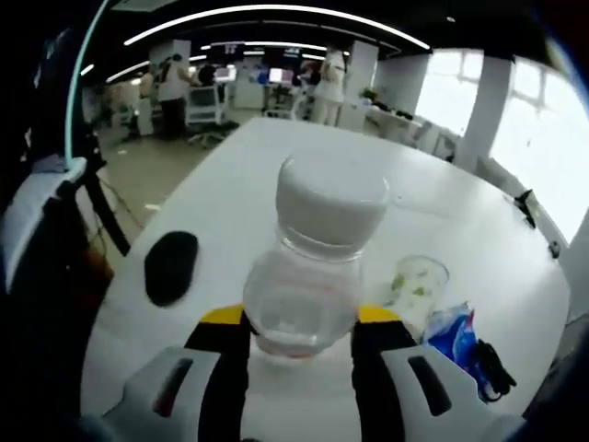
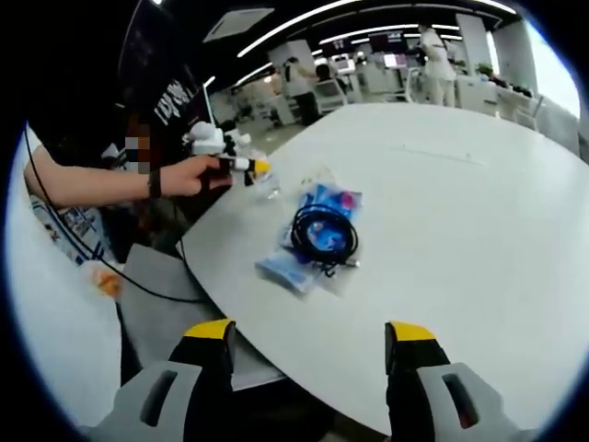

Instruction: Arrange the tabletop items into an orderly group along one side of the table until the central work area is clear of visible clutter.

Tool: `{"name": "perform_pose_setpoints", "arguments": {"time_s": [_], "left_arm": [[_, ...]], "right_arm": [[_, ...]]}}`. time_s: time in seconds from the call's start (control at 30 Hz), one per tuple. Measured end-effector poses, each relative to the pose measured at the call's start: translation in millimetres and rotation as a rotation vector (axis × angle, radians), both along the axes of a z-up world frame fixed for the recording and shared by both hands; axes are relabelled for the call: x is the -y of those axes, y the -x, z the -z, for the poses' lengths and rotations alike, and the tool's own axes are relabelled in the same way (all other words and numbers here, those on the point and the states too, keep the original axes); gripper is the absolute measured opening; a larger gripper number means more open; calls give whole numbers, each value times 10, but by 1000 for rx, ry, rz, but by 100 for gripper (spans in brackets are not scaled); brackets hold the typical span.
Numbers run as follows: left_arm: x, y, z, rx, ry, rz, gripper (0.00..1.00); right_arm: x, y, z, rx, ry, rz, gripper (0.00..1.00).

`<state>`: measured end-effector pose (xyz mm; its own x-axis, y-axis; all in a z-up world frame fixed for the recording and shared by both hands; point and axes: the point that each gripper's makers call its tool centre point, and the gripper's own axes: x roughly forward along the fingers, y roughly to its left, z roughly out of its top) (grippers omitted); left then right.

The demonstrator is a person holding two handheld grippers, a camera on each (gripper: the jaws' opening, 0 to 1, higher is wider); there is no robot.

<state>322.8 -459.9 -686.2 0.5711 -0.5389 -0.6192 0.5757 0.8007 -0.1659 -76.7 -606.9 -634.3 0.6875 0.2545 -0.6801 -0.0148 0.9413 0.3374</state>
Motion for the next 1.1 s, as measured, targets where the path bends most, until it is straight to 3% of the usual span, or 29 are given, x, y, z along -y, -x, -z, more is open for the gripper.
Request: {"name": "perform_pose_setpoints", "arguments": {"time_s": [0.2, 0.4, 0.73, 1.1], "left_arm": [[50, -6, -65, 35, 11, 75, 48], [31, 29, -87, 53, 0, 125, 45], [34, 155, -267, 63, 6, 139, 40], [161, 41, -287, 56, 9, 84, 40]], "right_arm": [[-62, -77, 10, 0, -4, -23, 67], [-68, -110, -15, 0, 1, -33, 67], [-35, -139, -45, 0, 9, -32, 67], [-11, -88, -29, -10, 9, -13, 67]]}}
